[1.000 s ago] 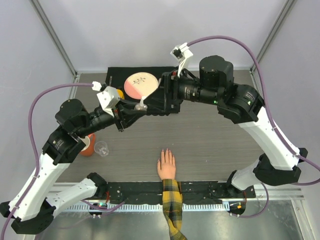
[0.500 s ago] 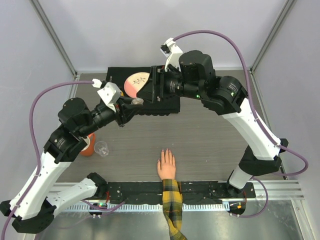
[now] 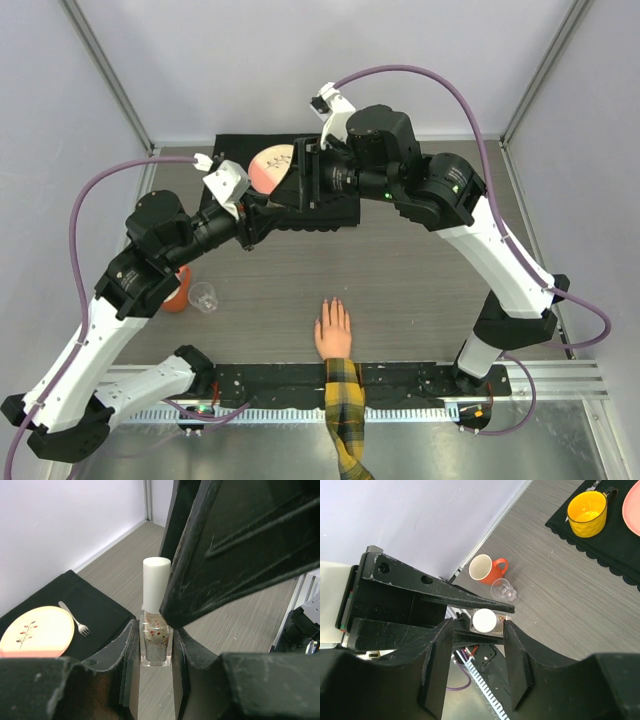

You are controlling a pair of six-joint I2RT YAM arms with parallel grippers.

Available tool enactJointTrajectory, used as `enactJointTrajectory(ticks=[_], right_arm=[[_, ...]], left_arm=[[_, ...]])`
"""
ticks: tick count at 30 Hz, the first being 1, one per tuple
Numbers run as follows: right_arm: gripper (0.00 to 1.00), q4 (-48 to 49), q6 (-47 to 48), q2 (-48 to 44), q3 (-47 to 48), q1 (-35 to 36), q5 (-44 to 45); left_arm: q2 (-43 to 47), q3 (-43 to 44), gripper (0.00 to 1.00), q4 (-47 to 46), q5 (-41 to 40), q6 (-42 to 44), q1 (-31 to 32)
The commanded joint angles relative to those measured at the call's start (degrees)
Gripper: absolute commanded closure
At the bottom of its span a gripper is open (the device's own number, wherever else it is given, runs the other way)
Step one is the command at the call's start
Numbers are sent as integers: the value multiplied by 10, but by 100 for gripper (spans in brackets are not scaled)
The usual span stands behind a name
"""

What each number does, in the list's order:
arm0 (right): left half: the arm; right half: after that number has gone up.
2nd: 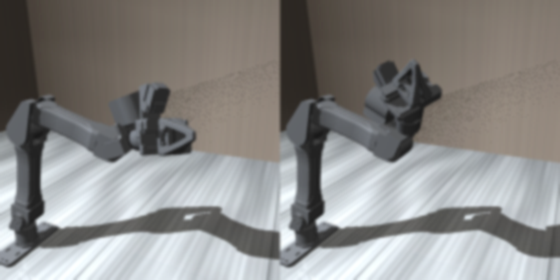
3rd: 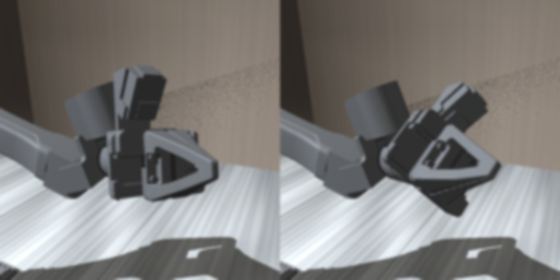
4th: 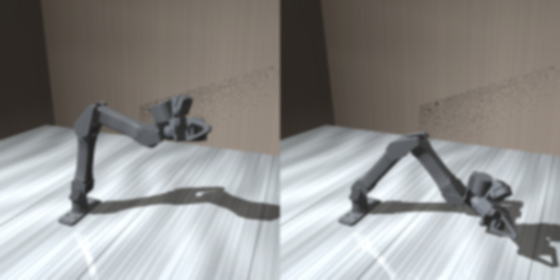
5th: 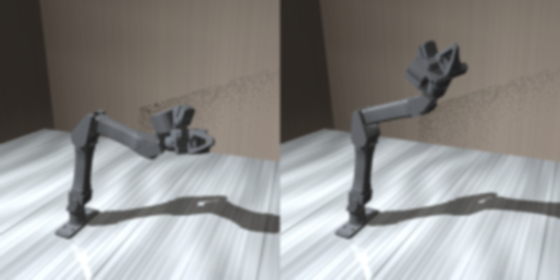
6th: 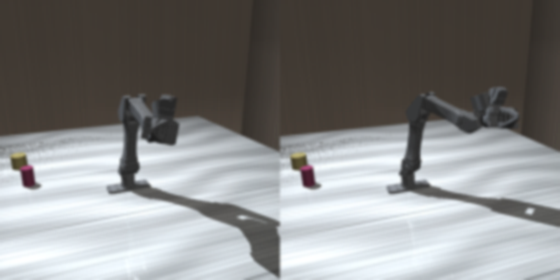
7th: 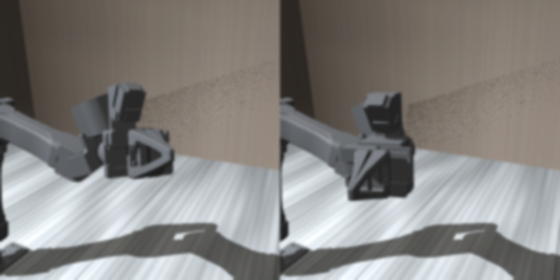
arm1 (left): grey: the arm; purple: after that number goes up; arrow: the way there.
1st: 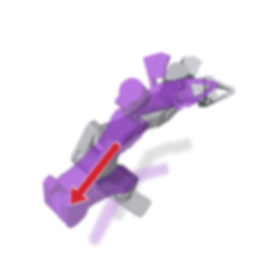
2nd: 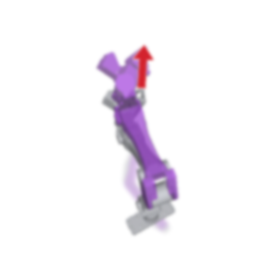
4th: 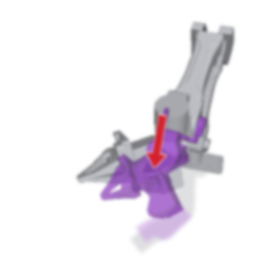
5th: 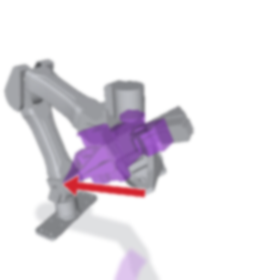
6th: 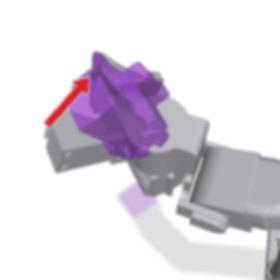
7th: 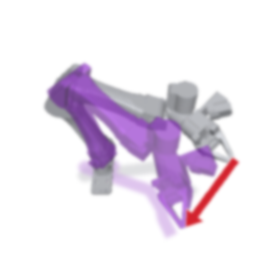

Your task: Paint the nails

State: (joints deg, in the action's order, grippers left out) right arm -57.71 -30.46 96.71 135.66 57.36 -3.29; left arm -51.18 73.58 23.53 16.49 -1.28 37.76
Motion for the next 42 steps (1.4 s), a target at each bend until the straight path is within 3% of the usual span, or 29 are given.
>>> enactJointTrajectory(ticks=[1,8,16,19,21,25,32,34,35,42], right_arm=[[52,4,12,2,20,6,1],[66,-8,29,5,17,8,14],[99,-28,65,-5,-2,8,5],[99,-18,136,-36,-45,8,-30],[99,5,209,-74,-106,8,-110],[99,53,253,-131,-208,0,-217],[99,74,225,-133,-216,-1,-217],[94,76,211,-132,-201,-1,-187],[80,76,204,-129,-195,-1,-178],[34,68,130,-115,-138,-1,-107]], left_arm=[[2,9,100,-22,1,-8,1],[1,12,100,-10,27,-13,1],[-4,33,100,20,150,-29,1],[-3,38,100,44,236,-28,1],[-9,45,100,56,305,-35,1],[-37,60,100,70,396,-81,0],[-31,66,100,62,369,-73,1],[-30,65,100,63,360,-65,1],[-28,65,100,64,346,-62,1],[-2,53,100,65,218,0,1]])
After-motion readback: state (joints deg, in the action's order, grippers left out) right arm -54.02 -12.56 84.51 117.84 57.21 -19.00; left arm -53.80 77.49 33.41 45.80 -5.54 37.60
